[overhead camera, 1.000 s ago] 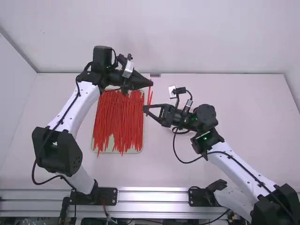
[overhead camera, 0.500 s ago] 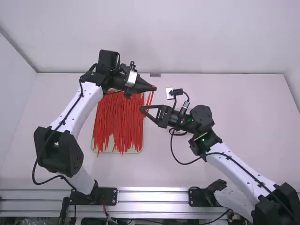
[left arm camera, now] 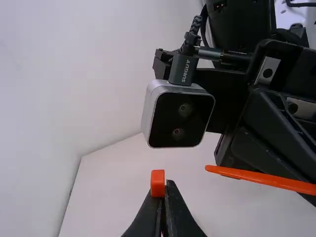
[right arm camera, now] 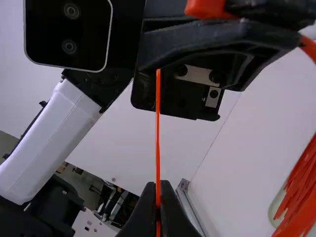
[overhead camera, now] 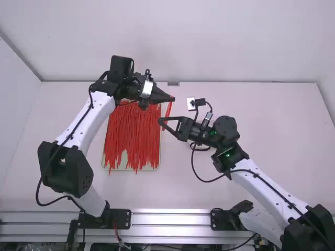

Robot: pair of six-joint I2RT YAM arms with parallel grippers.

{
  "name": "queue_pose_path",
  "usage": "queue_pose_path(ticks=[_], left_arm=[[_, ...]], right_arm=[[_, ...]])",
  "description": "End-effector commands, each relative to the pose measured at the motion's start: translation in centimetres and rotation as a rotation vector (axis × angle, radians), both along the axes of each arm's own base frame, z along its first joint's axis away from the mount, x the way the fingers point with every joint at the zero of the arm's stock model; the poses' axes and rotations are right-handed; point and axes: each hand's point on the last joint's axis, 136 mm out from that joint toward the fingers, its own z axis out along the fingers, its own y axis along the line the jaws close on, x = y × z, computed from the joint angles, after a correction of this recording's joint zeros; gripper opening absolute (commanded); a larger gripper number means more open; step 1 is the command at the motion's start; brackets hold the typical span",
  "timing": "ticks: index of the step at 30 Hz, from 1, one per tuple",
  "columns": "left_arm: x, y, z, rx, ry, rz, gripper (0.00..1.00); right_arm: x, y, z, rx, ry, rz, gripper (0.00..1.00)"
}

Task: Fasten the cable tie

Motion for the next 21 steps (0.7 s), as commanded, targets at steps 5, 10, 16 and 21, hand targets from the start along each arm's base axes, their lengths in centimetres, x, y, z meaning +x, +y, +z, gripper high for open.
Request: queue_pose_path(ticks=[5,10,16,21], left_arm=[[-1.7,0.3,1.7,-0.033,-0.048,-0.026,0.01],[-1.5,0.7,1.7,-0.032,-0.041,-0.017,0.01],[-1.7,0.5,1.7,-0.032,-0.042,-0.021,0.01],[-1.9,0.2,1.7,-0.033,-0.043,-0.032,0.01]], right_arm=[[0.5,-0.4,1.0,0.011,-0.022,-0.014,0.00],[0.8,-0.7,1.0,0.010,-0.018,-0.023,0.00],[1.3,-0.8,0.8,0.006,-0.004,-0.049,0.00],[1.1,-0.7,0.7,0.005,-0.003,-0.045,0.00]])
